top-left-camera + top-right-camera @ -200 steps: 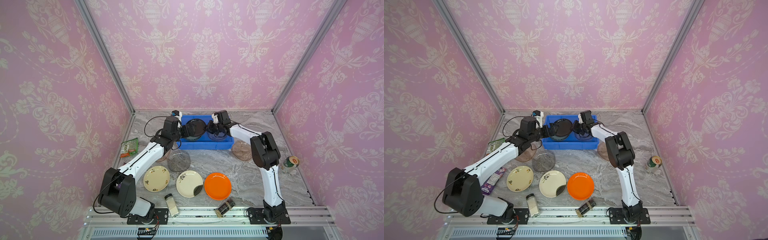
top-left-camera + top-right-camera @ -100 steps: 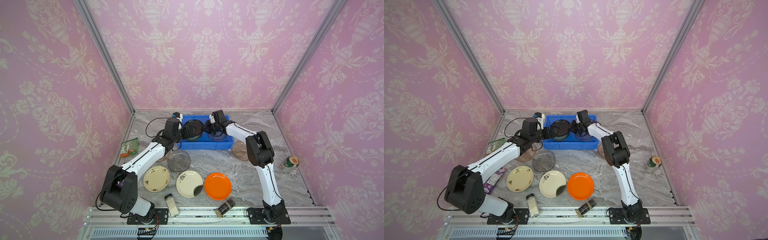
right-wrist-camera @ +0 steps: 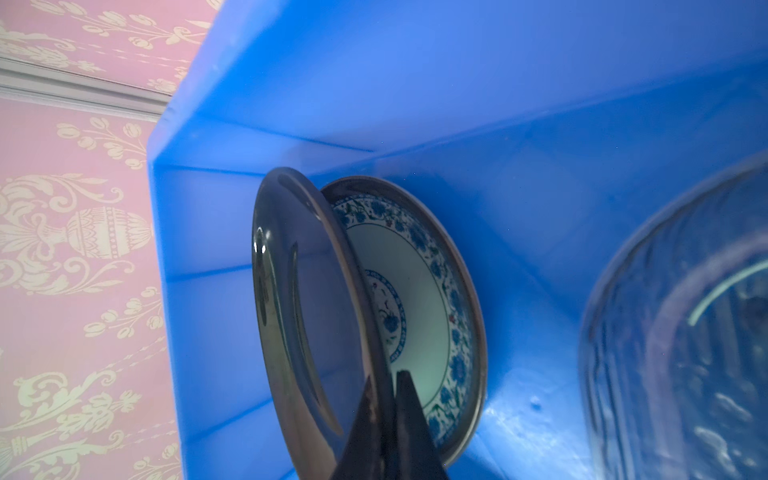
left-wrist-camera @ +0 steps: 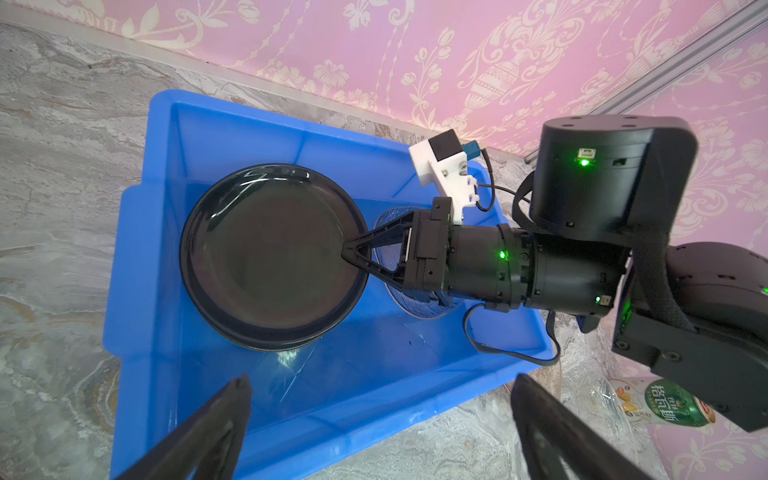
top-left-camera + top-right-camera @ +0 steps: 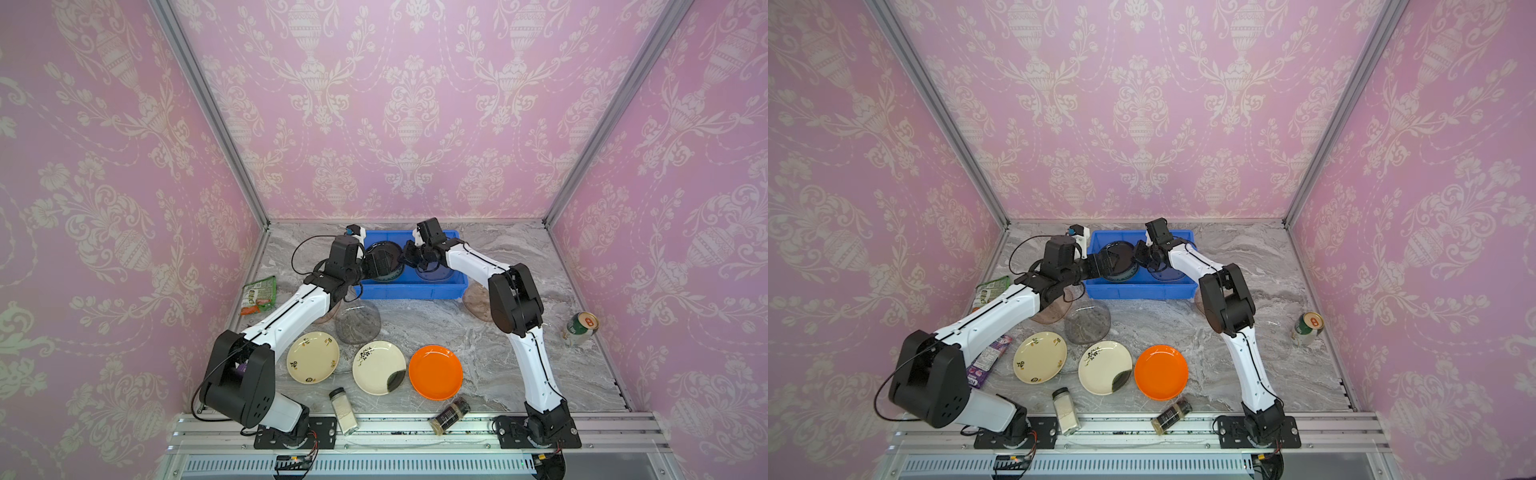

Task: Place the plates into the plastic bin on the countertop
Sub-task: 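Lower the black plate into the bin with right gripper while left gripper withdraws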

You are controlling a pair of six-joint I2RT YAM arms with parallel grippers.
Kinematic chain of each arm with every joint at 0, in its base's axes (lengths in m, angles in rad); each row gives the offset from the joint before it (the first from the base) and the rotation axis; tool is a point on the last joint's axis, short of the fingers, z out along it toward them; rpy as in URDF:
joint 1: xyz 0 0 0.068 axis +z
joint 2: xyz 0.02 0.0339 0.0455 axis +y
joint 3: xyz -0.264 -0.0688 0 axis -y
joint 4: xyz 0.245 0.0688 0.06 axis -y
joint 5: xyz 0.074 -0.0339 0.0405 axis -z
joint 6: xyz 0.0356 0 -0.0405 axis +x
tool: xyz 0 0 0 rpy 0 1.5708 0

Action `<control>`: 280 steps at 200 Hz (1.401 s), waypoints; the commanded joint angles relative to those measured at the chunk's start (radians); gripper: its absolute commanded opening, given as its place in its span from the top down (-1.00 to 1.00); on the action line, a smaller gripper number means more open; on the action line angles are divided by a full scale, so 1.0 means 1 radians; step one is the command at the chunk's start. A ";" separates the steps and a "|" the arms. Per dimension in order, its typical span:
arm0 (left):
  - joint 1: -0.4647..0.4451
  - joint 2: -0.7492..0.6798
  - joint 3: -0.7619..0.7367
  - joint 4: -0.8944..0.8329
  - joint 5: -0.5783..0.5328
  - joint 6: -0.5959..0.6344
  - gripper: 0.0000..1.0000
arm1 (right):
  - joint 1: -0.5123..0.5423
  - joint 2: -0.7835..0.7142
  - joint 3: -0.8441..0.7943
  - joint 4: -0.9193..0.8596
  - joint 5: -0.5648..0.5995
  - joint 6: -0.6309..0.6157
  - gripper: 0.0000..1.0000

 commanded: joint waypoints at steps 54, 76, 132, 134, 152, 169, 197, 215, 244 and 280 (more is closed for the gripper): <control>0.005 -0.001 -0.028 -0.001 -0.008 0.027 -0.99 | 0.002 0.010 0.028 -0.036 0.028 -0.045 0.57; 0.005 -0.001 -0.035 0.003 -0.010 0.025 -0.99 | 0.003 -0.001 0.015 -0.040 0.049 -0.052 0.48; 0.005 -0.006 -0.050 0.020 -0.008 0.022 -0.99 | 0.015 0.000 0.040 -0.093 0.115 -0.095 0.43; 0.005 -0.006 -0.051 0.021 -0.008 0.022 -0.99 | 0.015 0.001 0.041 -0.092 0.114 -0.094 0.43; 0.005 -0.004 -0.054 0.020 -0.007 0.020 -0.99 | 0.020 0.023 0.071 -0.111 0.110 -0.094 0.43; 0.006 -0.004 -0.058 0.021 -0.004 0.021 -0.99 | 0.027 0.033 0.084 -0.113 0.112 -0.097 0.44; 0.005 -0.003 -0.062 0.023 0.000 0.023 -0.99 | 0.033 0.051 0.115 -0.142 0.115 -0.108 0.44; 0.005 0.001 -0.058 0.018 0.007 0.022 -0.99 | 0.033 0.063 0.130 -0.165 0.118 -0.116 0.44; 0.005 0.001 -0.062 0.020 0.016 0.019 -0.99 | 0.032 0.067 0.133 -0.179 0.127 -0.118 0.43; 0.005 -0.006 -0.067 0.021 0.018 0.017 -0.99 | 0.034 0.053 0.132 -0.188 0.133 -0.124 0.42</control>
